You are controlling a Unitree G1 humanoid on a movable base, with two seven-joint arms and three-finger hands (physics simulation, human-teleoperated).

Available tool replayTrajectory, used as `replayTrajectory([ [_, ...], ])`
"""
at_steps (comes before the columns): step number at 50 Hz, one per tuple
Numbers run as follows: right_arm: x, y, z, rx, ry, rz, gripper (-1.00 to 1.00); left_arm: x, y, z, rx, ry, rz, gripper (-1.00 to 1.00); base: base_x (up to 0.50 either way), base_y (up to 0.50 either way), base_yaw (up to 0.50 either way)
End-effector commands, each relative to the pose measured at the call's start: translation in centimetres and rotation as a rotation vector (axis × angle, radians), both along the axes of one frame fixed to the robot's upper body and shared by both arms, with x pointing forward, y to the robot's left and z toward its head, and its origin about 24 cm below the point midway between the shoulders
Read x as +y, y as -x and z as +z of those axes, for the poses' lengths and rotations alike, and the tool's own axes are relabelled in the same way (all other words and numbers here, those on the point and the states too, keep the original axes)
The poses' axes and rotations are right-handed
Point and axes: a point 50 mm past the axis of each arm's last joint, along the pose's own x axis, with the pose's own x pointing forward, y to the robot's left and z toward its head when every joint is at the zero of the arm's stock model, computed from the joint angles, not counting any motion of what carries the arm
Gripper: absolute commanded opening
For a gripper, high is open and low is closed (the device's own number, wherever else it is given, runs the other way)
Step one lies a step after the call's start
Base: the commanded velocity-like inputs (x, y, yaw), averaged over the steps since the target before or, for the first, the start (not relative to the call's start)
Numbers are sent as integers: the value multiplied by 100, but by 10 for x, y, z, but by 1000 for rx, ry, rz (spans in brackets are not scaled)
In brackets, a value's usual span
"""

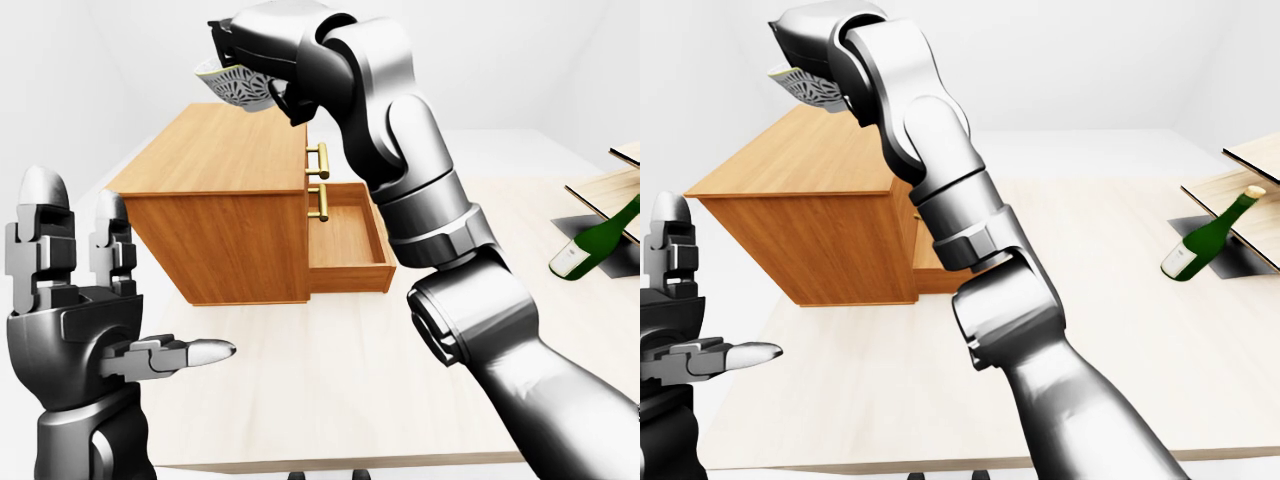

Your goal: Put the bowl on top of the cabinet.

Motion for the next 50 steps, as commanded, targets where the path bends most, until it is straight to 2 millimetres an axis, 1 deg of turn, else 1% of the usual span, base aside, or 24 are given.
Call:
replayTrajectory([
  [1, -8, -2, -9, -30, 22, -26, -100, 0, 0, 0, -1, 1, 0, 100, 0, 0, 0],
  [6, -9, -1, -11, -29, 12, -23, -100, -1, -1, -1, 6, 0, -1, 100, 0, 0, 0],
  [10, -8, 1, -16, -31, 7, -11, -100, 0, -1, -1, 5, 2, 1, 100, 0, 0, 0],
  [23, -10, 7, -19, -39, -36, 12, -100, 1, 0, -1, 4, 3, 2, 100, 0, 0, 0],
  [35, -12, 8, -20, -45, -44, 20, -100, 1, 1, 0, 1, 3, 1, 100, 0, 0, 0],
  [50, -12, 16, -20, -39, -103, 84, -100, 0, 0, -1, 4, 2, 0, 100, 0, 0, 0],
])
